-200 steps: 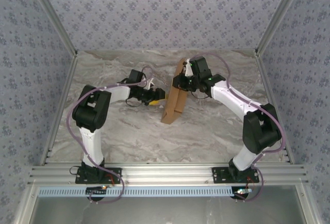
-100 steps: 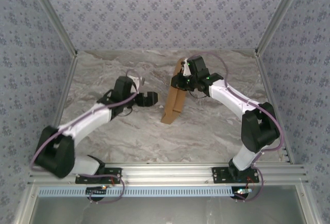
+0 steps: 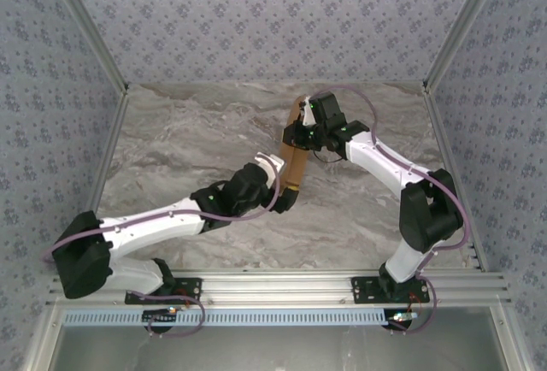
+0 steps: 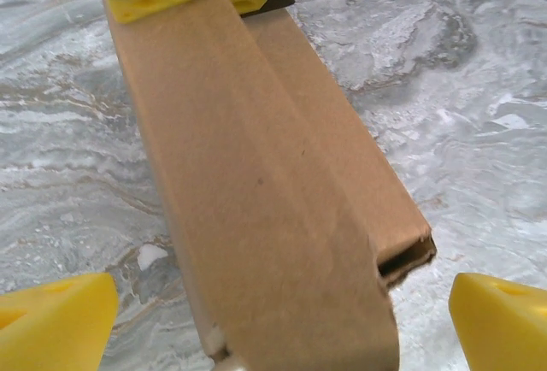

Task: Fold the paper box

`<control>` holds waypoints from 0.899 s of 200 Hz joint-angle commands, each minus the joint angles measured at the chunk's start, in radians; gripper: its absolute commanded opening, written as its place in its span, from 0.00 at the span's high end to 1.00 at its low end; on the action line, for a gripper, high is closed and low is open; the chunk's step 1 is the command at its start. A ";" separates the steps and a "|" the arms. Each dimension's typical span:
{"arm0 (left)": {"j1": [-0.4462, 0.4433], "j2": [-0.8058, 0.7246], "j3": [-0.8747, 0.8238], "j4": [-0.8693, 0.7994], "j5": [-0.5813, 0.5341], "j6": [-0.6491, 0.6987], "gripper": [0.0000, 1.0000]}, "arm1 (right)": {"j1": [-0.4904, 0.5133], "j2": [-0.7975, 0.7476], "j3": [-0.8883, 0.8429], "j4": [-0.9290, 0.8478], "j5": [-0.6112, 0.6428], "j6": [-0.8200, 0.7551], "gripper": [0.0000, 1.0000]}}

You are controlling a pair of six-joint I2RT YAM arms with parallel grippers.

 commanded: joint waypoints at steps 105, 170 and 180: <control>-0.048 0.201 0.127 0.031 -0.179 0.055 0.03 | 0.000 0.049 -0.019 -0.085 0.069 -0.051 0.85; -0.041 0.153 0.055 0.100 -0.131 0.073 0.30 | -0.009 0.028 -0.008 -0.086 0.063 -0.061 0.80; -0.033 0.146 0.046 0.101 -0.125 0.073 0.33 | -0.012 0.023 0.000 -0.088 0.061 -0.065 0.78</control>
